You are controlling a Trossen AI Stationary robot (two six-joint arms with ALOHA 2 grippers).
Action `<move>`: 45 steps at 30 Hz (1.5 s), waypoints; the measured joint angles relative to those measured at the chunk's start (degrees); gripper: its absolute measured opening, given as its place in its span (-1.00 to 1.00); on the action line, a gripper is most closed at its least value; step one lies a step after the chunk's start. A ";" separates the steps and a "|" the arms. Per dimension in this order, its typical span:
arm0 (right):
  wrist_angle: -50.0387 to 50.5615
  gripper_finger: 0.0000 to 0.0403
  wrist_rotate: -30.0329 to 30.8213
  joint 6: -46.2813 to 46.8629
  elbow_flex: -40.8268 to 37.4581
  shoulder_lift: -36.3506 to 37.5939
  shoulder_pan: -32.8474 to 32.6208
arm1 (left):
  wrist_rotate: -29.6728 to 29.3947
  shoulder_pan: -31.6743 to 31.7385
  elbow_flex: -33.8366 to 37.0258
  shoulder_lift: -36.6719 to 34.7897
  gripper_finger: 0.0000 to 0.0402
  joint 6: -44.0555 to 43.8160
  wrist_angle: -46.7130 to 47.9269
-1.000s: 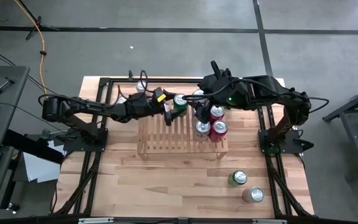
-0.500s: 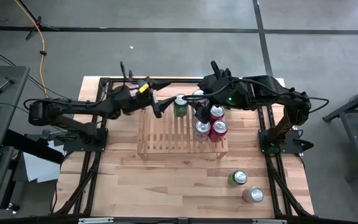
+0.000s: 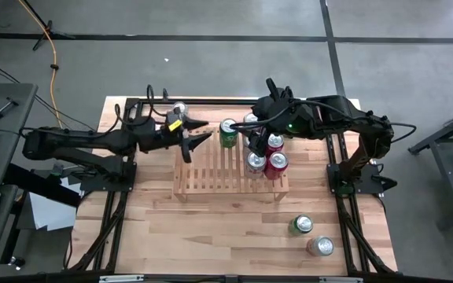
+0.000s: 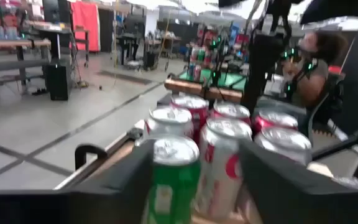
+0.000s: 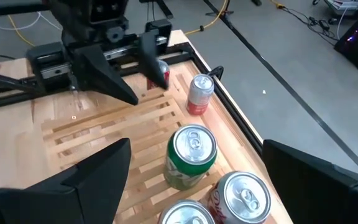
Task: Place canned beverage on shelf
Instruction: Put the top right green soda can on the shelf, then put the top green soda can on the shelf
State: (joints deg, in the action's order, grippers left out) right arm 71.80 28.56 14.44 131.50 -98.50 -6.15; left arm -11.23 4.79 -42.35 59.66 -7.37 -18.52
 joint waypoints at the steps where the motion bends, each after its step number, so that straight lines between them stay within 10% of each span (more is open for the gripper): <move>1: 0.24 0.73 -0.01 0.02 0.00 0.00 0.00 | -0.58 -0.66 0.00 -0.21 -0.14 -0.02 0.95; 6: 1.65 0.73 0.02 -0.55 0.00 0.00 0.00 | -1.37 -2.40 0.00 0.21 -0.92 -0.48 4.24; 45: 8.99 0.73 4.79 0.58 0.00 0.00 0.15 | 2.13 2.53 0.39 18.52 -1.00 -4.15 -1.59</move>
State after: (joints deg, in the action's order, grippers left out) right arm 80.79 33.34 15.02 131.50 -98.50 -6.00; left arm -9.10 7.32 -41.95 78.17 -11.52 -20.10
